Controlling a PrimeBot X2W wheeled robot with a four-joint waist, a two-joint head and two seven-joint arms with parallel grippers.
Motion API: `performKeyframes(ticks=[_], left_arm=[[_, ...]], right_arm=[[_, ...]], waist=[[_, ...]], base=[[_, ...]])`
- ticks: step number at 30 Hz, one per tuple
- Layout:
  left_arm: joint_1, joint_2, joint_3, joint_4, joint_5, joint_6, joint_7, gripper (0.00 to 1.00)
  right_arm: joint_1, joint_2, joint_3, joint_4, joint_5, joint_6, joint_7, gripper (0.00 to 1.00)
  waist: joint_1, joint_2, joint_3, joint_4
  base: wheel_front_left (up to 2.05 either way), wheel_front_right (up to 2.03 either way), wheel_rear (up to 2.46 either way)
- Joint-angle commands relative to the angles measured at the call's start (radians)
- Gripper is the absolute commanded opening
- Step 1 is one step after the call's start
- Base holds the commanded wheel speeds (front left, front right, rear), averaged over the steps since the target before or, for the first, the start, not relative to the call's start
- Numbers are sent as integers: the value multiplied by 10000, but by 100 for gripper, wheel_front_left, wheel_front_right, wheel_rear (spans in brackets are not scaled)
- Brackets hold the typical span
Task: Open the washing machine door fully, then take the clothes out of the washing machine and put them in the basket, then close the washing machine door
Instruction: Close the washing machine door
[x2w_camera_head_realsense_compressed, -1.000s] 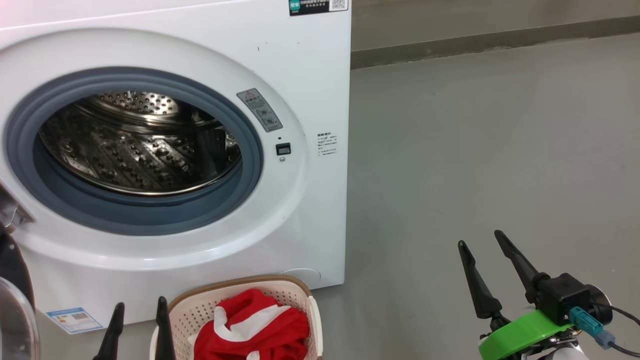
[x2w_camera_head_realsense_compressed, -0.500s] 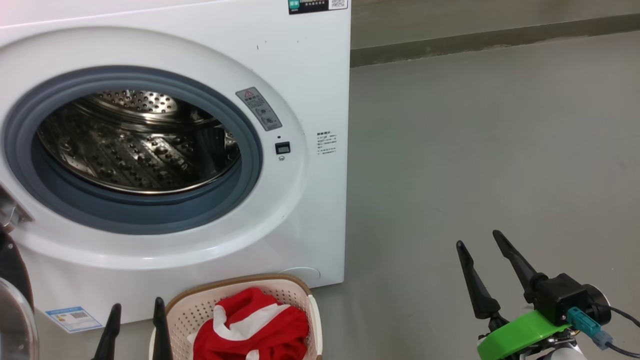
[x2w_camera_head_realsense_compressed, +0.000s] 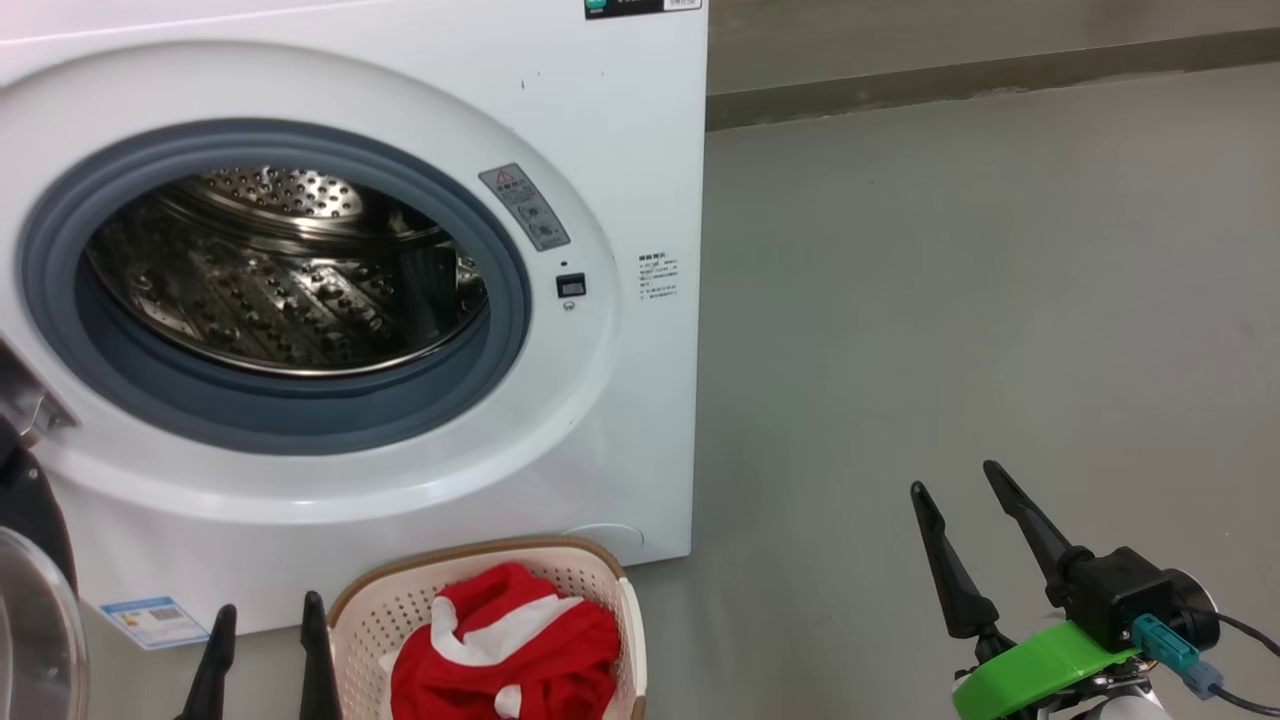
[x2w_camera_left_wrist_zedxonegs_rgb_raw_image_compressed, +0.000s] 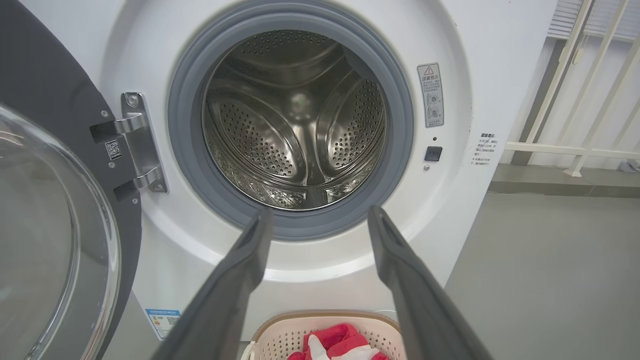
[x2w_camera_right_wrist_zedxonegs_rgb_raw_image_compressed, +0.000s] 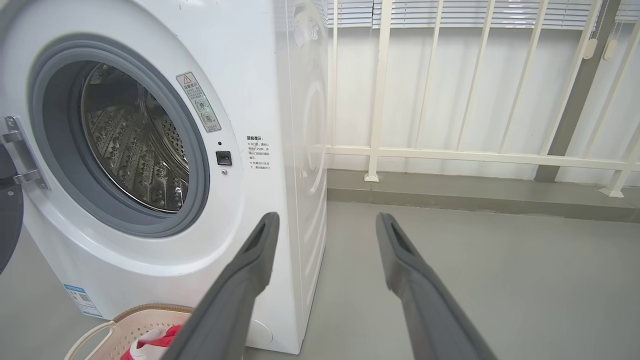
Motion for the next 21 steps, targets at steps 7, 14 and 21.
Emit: performKeyframes(ticks=[7,14,21], left_arm=[[-186,268,302,-390,-39,58,35,100],[-188,331,270,-504,-73,-35,-9,100],[-208,339,234,-518,-119,-51,-35,100]], right_arm=[[-168,-43,166,-228,7,4,-65,100],[-183,-34,178,-198,16,4,-65,100],[-207,-29,188,-190,10,4,-65,100]], waist=[[0,0,53,83],[0,0,71,106],[0,0,93,123]], base=[[-174,174,0],[-170,170,0],[-86,86,0]])
